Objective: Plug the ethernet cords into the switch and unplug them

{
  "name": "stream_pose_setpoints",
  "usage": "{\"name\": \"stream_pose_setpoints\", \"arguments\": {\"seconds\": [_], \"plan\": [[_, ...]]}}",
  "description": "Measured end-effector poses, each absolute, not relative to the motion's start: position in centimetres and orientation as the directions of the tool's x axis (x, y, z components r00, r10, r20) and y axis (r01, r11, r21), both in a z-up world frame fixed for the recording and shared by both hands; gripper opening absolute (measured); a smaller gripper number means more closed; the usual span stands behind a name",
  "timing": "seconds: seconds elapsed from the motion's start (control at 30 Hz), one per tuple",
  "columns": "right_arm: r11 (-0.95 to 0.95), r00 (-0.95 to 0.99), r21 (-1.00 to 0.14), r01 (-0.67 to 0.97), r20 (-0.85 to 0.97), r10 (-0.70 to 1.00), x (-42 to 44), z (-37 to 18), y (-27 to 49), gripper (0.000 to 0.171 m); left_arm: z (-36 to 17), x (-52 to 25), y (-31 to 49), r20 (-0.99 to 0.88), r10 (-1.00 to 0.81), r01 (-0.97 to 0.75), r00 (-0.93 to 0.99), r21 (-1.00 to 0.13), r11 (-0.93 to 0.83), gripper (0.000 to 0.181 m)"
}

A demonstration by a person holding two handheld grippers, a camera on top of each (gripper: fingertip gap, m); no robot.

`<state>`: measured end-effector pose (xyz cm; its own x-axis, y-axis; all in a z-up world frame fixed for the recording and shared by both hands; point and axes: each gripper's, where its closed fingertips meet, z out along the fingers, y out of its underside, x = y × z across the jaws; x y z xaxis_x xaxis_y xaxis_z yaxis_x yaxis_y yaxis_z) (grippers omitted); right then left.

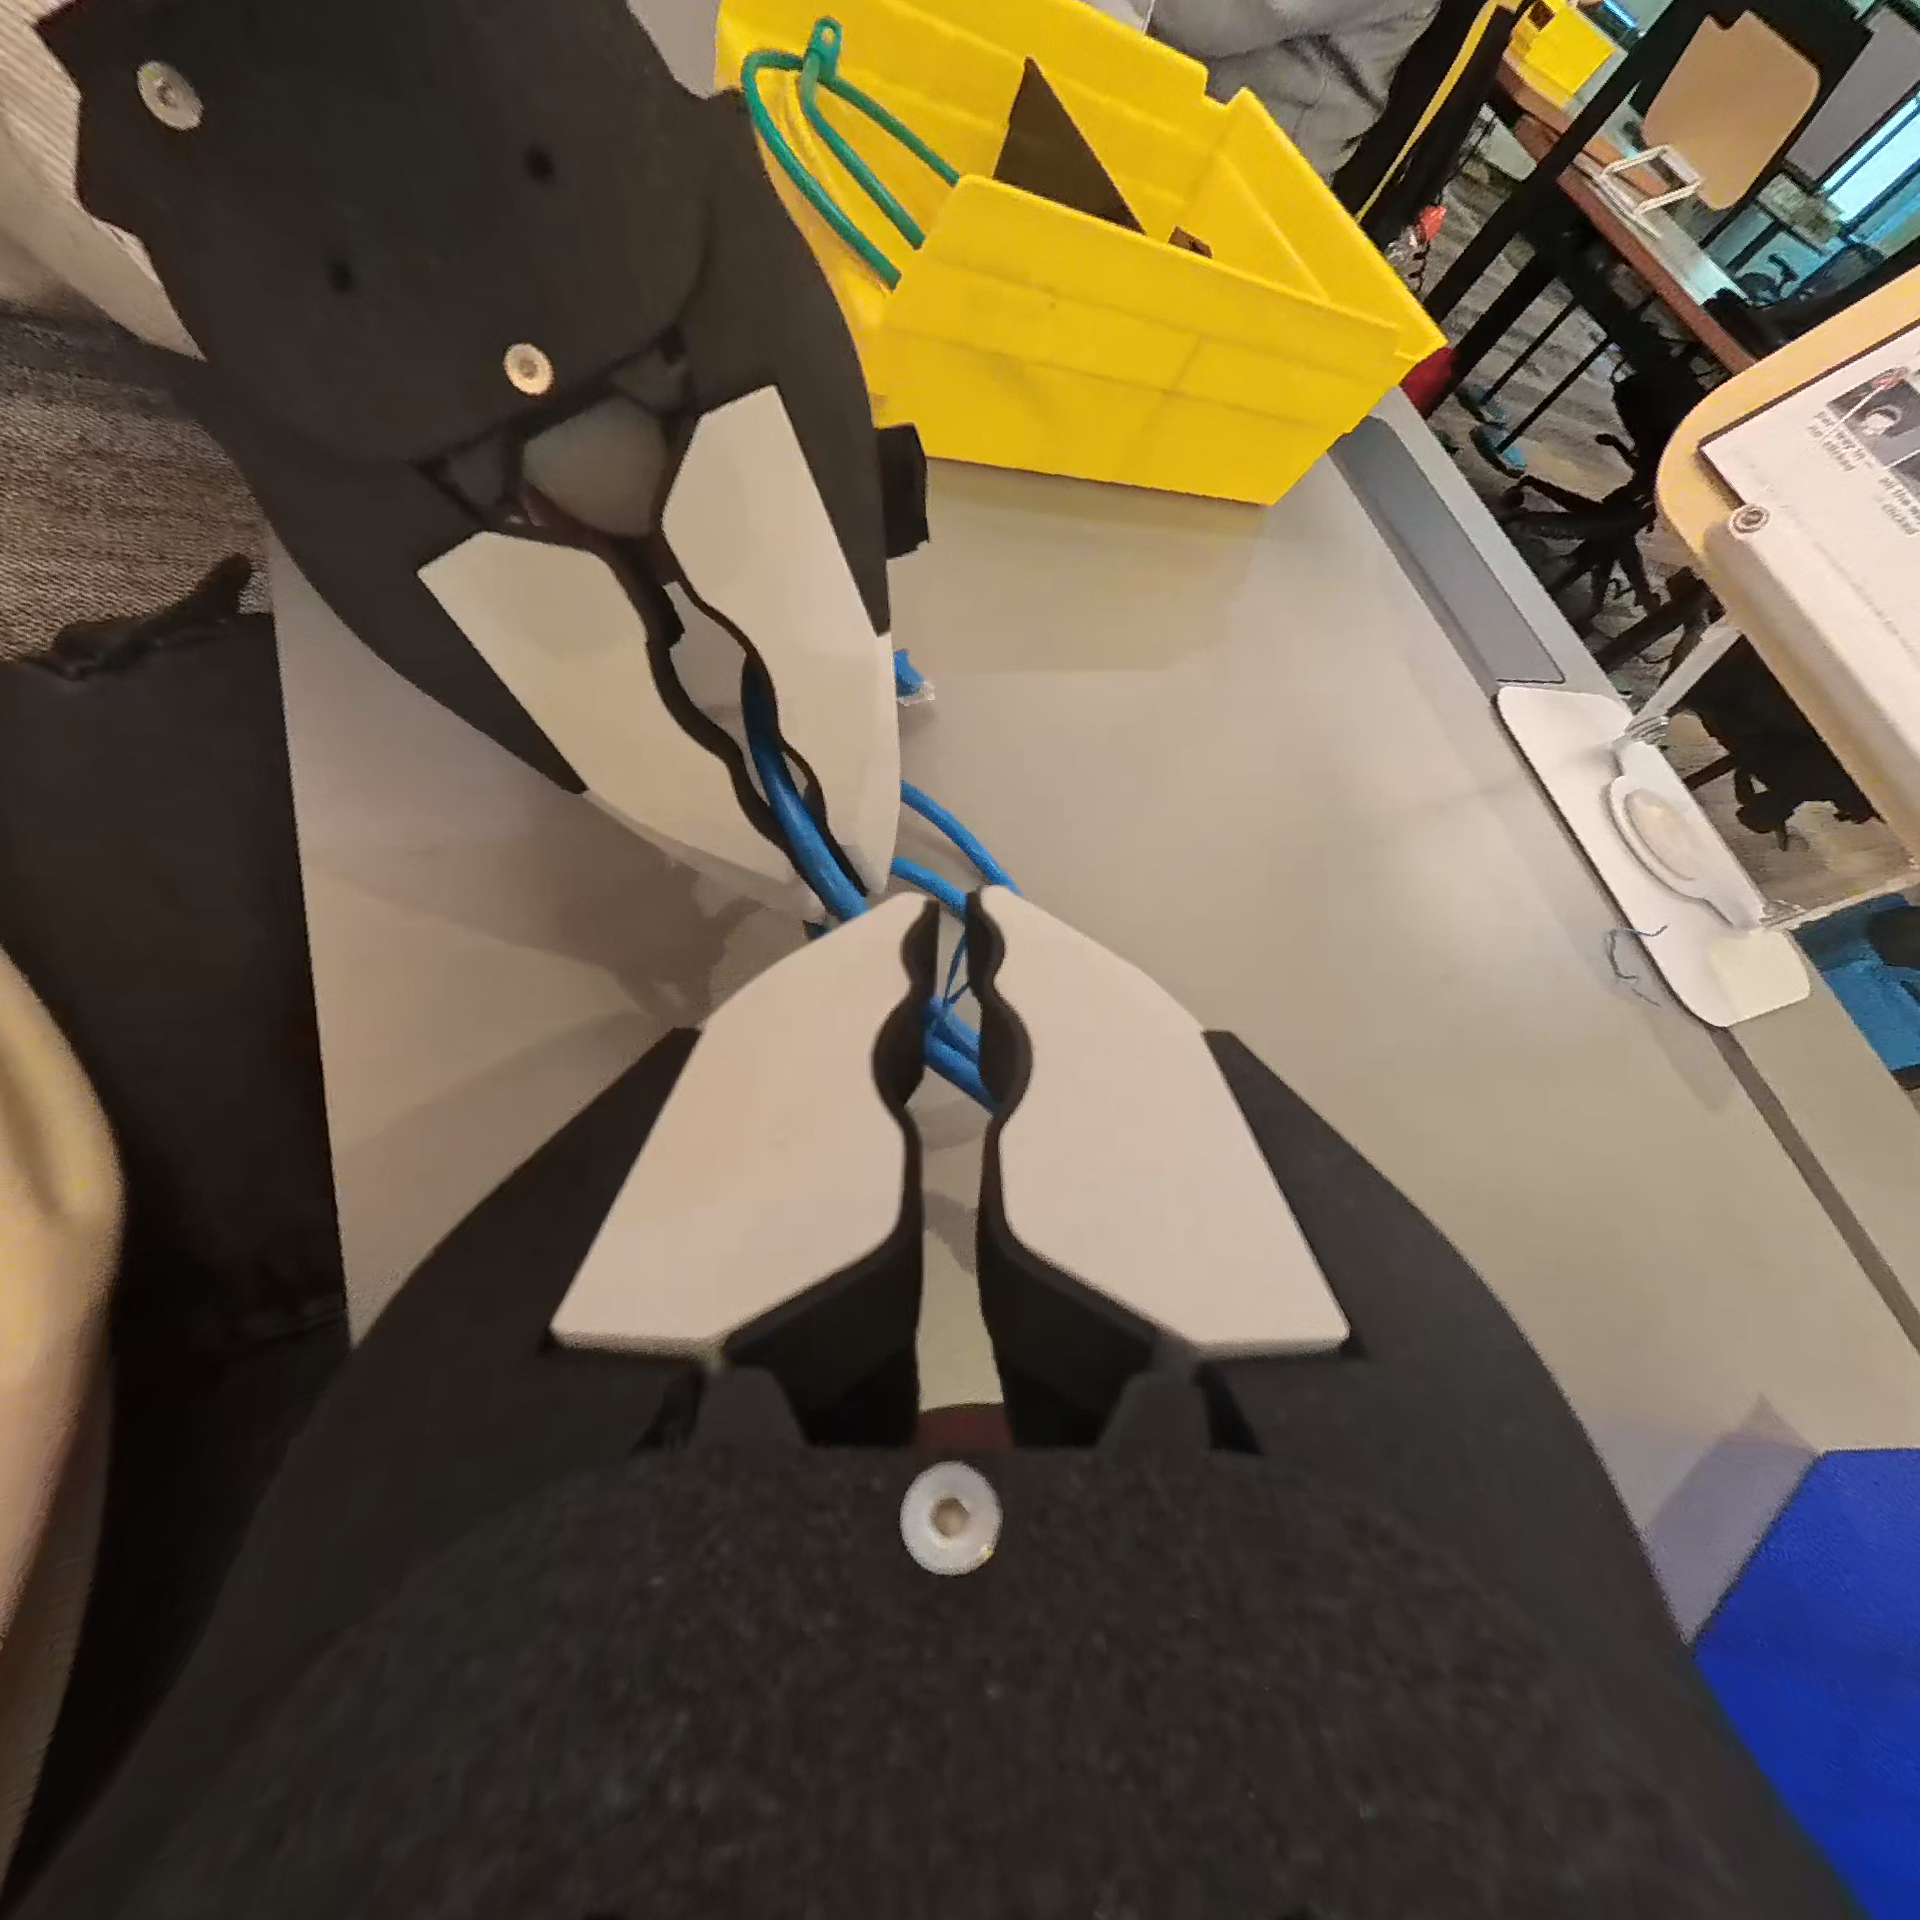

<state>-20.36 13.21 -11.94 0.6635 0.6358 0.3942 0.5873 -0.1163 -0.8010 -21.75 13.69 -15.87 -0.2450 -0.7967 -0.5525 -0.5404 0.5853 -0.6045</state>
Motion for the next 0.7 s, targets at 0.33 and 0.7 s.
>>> {"name": "stream_pose_setpoints", "arguments": {"seconds": [0.33,0.7], "plan": [[-0.108,0.596,-0.75,0.652,0.419,0.685,-19.7,-12.4,12.1,0.0,-15.9,-21.8,14.0,-0.554,-0.798,-0.549,-0.237,-0.601,0.58,0.006],[-0.187,0.666,-0.754,0.63,0.4,0.63,-19.3,-13.1,13.3,0.013,-15.8,-21.7,14.0,-0.547,-0.805,-0.55,-0.229,-0.61,0.571,0.005]]}}
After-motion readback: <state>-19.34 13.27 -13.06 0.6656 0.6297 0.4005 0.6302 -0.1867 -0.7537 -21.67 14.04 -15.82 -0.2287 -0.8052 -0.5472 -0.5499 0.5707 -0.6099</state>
